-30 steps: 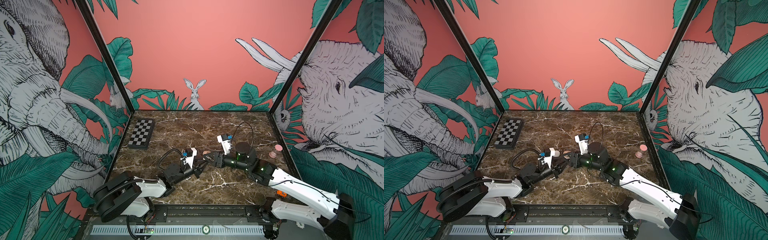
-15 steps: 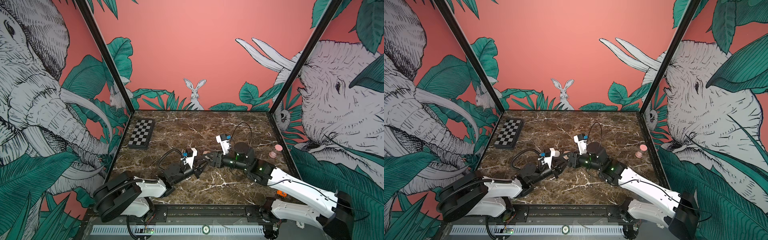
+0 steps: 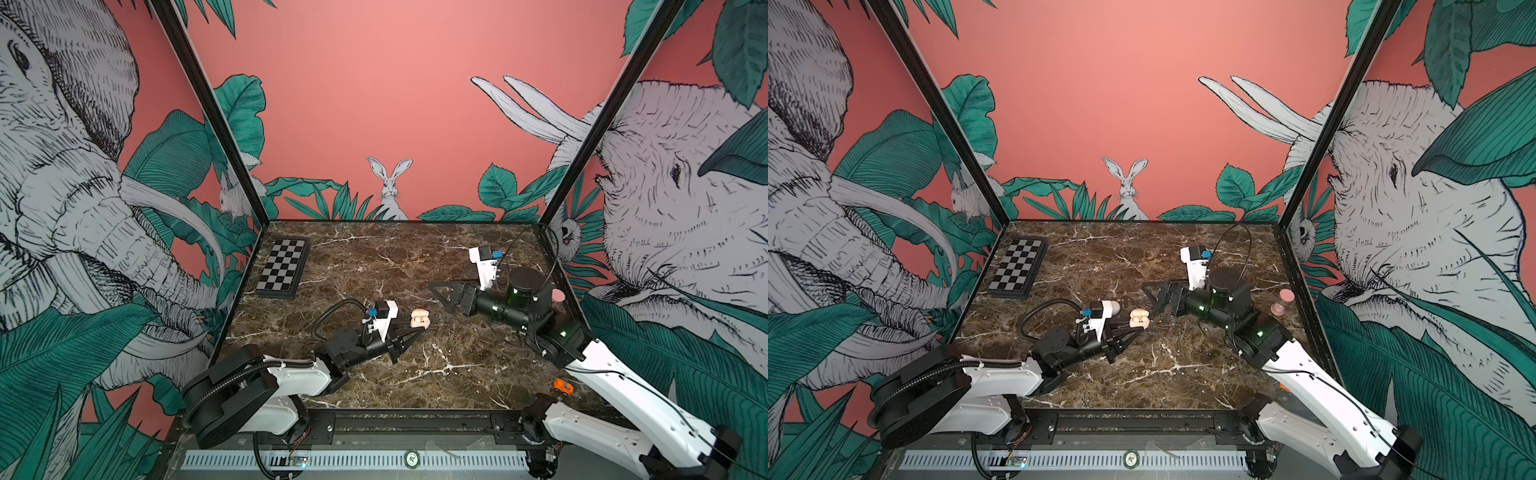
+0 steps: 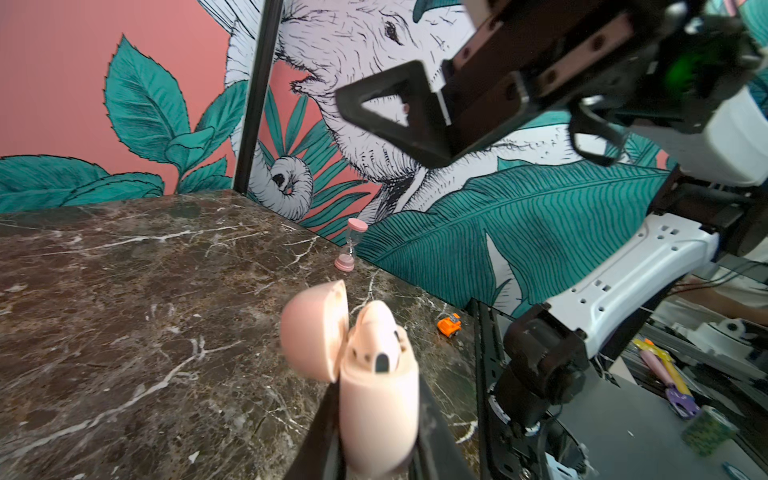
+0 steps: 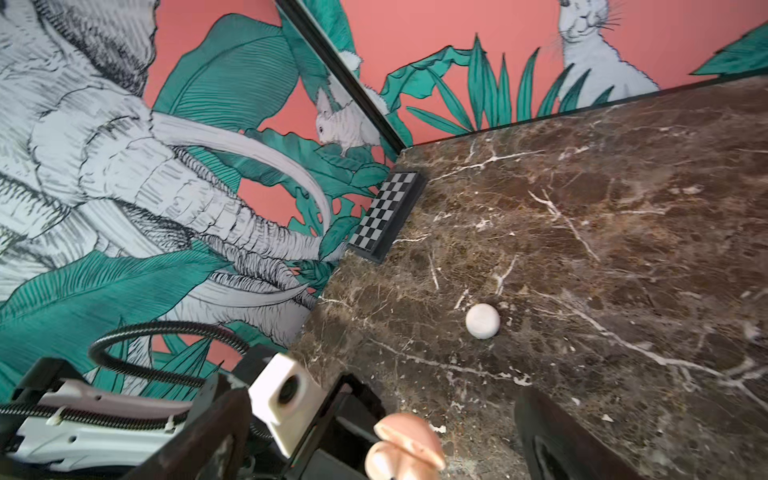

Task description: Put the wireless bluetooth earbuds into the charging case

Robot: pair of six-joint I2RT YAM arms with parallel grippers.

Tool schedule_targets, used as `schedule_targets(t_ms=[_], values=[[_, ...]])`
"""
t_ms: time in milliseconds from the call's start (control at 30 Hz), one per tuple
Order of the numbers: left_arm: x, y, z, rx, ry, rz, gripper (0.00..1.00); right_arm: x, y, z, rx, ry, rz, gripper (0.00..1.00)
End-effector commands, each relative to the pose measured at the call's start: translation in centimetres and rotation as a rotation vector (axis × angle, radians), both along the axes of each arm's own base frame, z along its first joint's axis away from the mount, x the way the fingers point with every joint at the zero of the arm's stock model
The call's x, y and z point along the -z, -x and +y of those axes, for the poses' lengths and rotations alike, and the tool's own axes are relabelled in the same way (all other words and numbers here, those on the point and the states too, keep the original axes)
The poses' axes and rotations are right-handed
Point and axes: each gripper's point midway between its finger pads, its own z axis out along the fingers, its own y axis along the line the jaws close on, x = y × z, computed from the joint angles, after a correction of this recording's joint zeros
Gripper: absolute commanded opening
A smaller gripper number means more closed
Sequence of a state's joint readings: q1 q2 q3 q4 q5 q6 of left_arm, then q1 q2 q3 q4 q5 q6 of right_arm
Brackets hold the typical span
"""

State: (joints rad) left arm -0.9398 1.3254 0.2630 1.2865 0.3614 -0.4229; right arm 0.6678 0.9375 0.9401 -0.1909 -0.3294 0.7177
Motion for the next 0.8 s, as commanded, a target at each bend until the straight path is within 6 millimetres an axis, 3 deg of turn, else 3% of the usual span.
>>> schedule_targets(t_ms=[0,433,767], values=[[-3.1,1.3,-0.2,0.079,0.093,-0.044,0.0,0.3,1.0,1.7,-0.135,-0.071,0.044,0.98],[-3.8,1.5,-0.7,0.111,0.122,-0.027,0.0,0.9,3.7,4.7,-0.381,-0.27,0.142,0.98],[-2.5,-0.1,-0.6,0.026,0.099,-0.002,0.0,-0.5,6.7,5.0,-0.527,-0.291,0.152,0.98]])
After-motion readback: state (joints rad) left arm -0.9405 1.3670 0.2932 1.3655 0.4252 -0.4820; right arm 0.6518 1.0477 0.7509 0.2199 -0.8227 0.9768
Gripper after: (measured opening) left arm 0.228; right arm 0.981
